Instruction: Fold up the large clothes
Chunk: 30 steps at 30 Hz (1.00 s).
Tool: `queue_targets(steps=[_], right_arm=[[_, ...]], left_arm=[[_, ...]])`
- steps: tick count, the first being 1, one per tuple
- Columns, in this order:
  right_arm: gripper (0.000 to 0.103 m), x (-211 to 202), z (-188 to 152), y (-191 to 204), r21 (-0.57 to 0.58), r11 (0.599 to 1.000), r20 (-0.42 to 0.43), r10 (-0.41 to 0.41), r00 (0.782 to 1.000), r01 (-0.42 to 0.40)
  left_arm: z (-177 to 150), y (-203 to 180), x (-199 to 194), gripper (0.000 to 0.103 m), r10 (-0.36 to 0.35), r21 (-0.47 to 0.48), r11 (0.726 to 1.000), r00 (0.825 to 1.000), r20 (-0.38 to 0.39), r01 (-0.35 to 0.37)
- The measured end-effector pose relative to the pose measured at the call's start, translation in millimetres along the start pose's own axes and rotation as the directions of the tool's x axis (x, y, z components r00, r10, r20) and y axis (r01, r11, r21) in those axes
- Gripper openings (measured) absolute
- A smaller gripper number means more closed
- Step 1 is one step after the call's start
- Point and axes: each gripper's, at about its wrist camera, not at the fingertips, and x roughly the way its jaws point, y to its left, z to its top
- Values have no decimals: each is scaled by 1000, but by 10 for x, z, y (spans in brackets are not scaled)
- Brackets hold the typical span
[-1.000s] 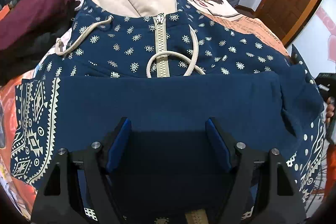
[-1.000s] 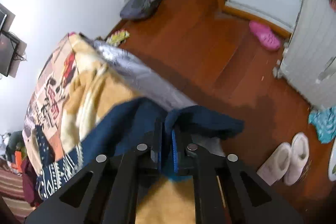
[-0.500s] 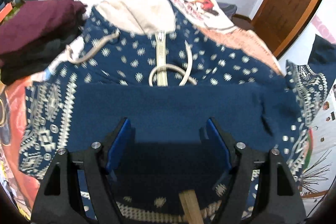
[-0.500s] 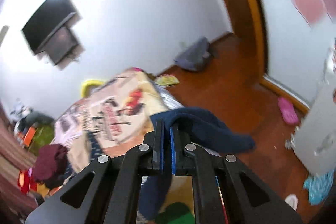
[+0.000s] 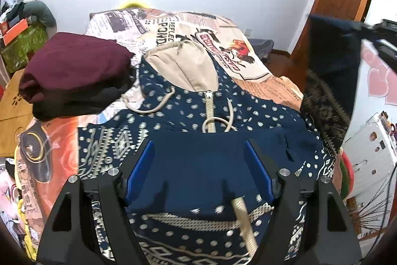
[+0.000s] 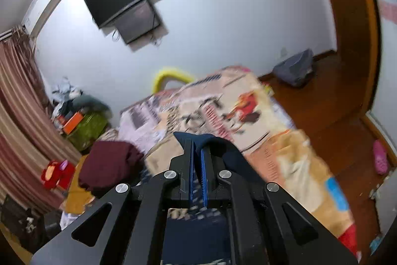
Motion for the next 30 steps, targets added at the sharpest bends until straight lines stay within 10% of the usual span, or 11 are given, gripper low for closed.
queue_targets(steps=[5, 20, 24, 30], right_arm=[[4, 483, -359, 301, -27, 1000, -155, -5, 988, 1], [9, 1235, -1691, 611, -212, 976, -488, -139, 862, 37], [42, 1163, -1623, 634, -225, 972, -545, -70, 835, -65], [52, 682, -1350, 570, -342, 934, -421, -56, 905, -101]], left_arm=[[-131, 241, -135, 74, 14, 1, 1000, 1000, 13, -14], [-474, 711, -160, 74, 143, 29, 989, 988, -61, -142], [-401, 617, -126, 74, 150, 38, 988, 987, -66, -148], [-158, 262, -12, 74, 133, 95, 987, 989, -61, -127]])
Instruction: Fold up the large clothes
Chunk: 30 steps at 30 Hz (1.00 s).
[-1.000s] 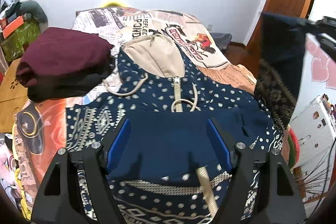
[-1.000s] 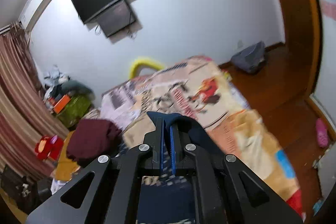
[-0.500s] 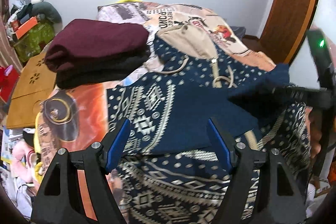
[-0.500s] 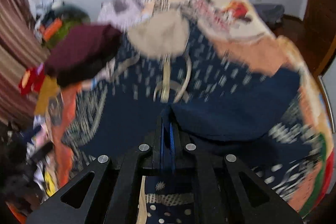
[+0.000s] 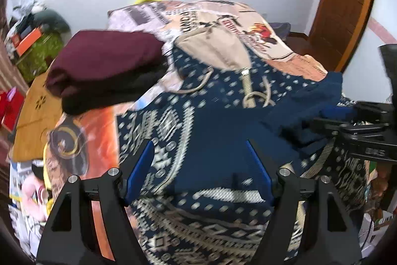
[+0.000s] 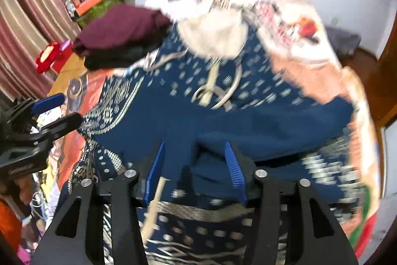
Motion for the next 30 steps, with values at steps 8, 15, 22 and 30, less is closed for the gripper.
queue_targets(steps=[8, 15, 22, 30], right_arm=[[61, -548, -55, -724, 87, 982, 161, -180, 970, 168], [61, -562, -142, -1184, 152, 947, 163, -306, 938, 283], [61, -321, -343, -1456, 253, 939, 97, -263, 960, 232], [61, -139, -552, -1466, 244, 944, 49, -242, 969, 224]], left_arm=[[343, -712, 171, 74, -87, 103, 991, 996, 10, 86], [458, -1376, 549, 74, -148, 202, 967, 987, -61, 157], [411, -1848, 894, 71, -171, 259, 945, 976, -131, 201], [425, -1876, 947, 65, -270, 178, 936, 945, -185, 302]])
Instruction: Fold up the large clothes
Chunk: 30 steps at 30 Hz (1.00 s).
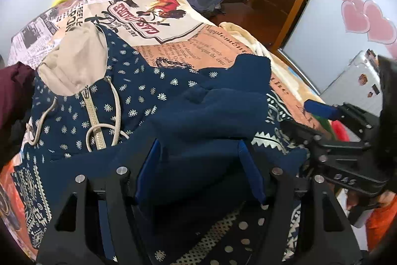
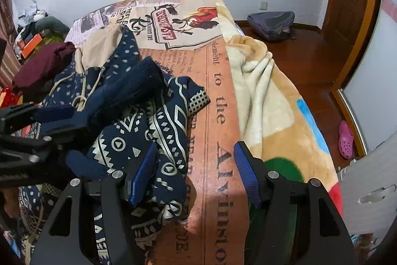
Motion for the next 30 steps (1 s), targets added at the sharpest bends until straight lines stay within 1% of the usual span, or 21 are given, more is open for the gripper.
queue_targets(steps=[2, 4, 7, 10, 12, 13, 15, 16, 17, 18, 19, 20, 23, 25, 27, 30], right_arm=[[61, -16, -16, 9, -6, 1000, 11, -6, 1000, 6], [61, -13, -19, -8, 2, 1000, 12, -5, 1000, 5], [65, -6, -33, -36, 19, 1000, 12, -5, 1000, 5], [67, 9, -38, -57, 36, 999, 10, -2, 1000, 2], [67, 8, -44, -68, 44, 999, 7, 2, 1000, -3], [67, 6, -47, -73, 45, 999, 5, 3, 1000, -3], [67, 1, -50, -70, 44, 999, 2, 0, 1000, 0], [67, -3, -51, -68, 42, 999, 1, -2, 1000, 2], [67, -4, -50, -59, 41, 999, 1, -5, 1000, 5], [67, -1, -47, -50, 39, 999, 0, -7, 1000, 7], [67, -3, -47, -47, 37, 999, -1, -10, 1000, 10], [67, -4, -43, -43, 35, 999, -4, -13, 1000, 13], [67, -7, -3, -23, 14, 1000, -17, -17, 1000, 18], [67, -6, 45, 18, -28, 999, -30, -24, 999, 23], [67, -24, 100, 77, -81, 996, -29, -38, 999, 36], [67, -63, 196, 182, -145, 988, -7, -57, 998, 55]], left_arm=[[-14, -5, -45, 66, -40, -10, 999, 999, 0, 40], [-24, -41, -88, 65, -58, -14, 998, 998, 1, 58], [-14, -123, -106, 66, -28, 16, 999, 1000, 5, 28], [15, -171, -6, 65, -6, 31, 1000, 1000, -5, 6], [36, -171, 74, 60, -1, 32, 999, 1000, -3, 1], [44, -154, 113, 56, 3, 26, 1000, 1000, -6, -3], [77, -61, 169, 53, -2, -31, 1000, 1000, -4, 2], [96, -6, 181, 45, -8, -65, 998, 1000, 2, 8], [119, 60, 190, 28, -11, -103, 995, 1000, 3, 12], [145, 131, 198, 19, -11, -134, 991, 1000, 1, 11], [165, 201, 192, 13, -8, -156, 988, 1000, 3, 9], [174, 250, 171, 12, -5, -168, 986, 1000, 12, 7], [209, 435, -27, 11, 43, -181, 983, 997, 63, -31], [231, 567, -232, 10, 86, -175, 982, 991, 106, -66], [230, 733, -492, 10, 142, -181, 977, 978, 156, -113], [208, 1006, -822, 10, 181, -228, 965, 961, 210, -132]])
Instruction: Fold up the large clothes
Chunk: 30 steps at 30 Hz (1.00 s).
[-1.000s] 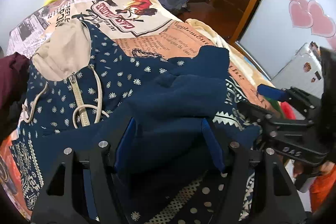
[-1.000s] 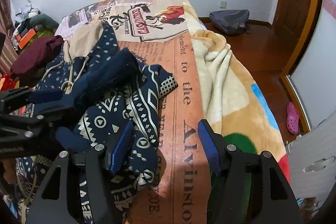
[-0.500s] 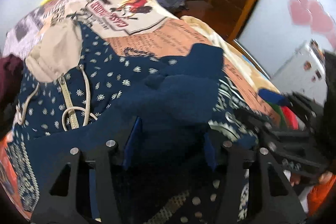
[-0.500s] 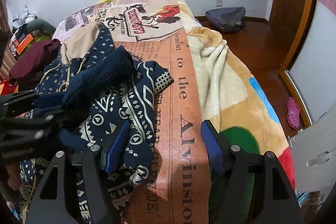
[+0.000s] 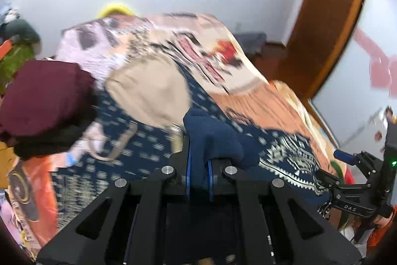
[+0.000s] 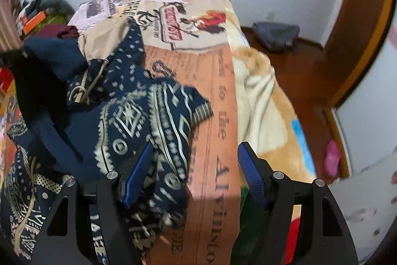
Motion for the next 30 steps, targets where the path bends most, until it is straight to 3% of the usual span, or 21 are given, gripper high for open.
queue_targets(steps=[3, 7, 11, 14, 16, 20, 24, 29, 30], right_arm=[[67, -38, 121, 90, -25, 1000, 25, 5, 1000, -4], [67, 3, 172, 177, 28, 997, 18, 77, 997, -77], [67, 226, 21, 331, 22, 996, -57, 87, 995, -86], [73, 241, -73, 367, 29, 998, -30, 62, 998, -61], [77, 241, -71, 335, 52, 997, -34, 59, 998, -57], [78, 259, -44, 314, 87, 994, -51, 67, 996, -62], [81, 274, -43, 379, 74, 997, -52, 39, 998, -35], [85, 309, -39, 442, 78, 997, -51, 19, 999, -15], [85, 311, -41, 451, 76, 997, -49, 14, 999, -10]], left_arm=[[41, 273, -229, 10, 28, -38, 999, 998, 55, -26], [-52, 559, -377, 10, 83, -63, 995, 993, 85, -77], [-322, 851, -292, 10, 156, -75, 986, 987, 45, -152], [-631, 1134, -78, 10, 213, -77, 973, 976, -53, -217], [-840, 1328, 45, 11, 202, -100, 971, 971, -124, -215], [-1224, 1694, 124, 29, 124, -216, 962, 974, -192, -165], [-1489, 1967, 26, 31, 16, -343, 937, 987, -161, -71], [-1650, 2076, -76, 31, -37, -409, 912, 990, -133, -21], [-1679, 2130, -120, 31, -64, -442, 897, 992, -112, 8]])
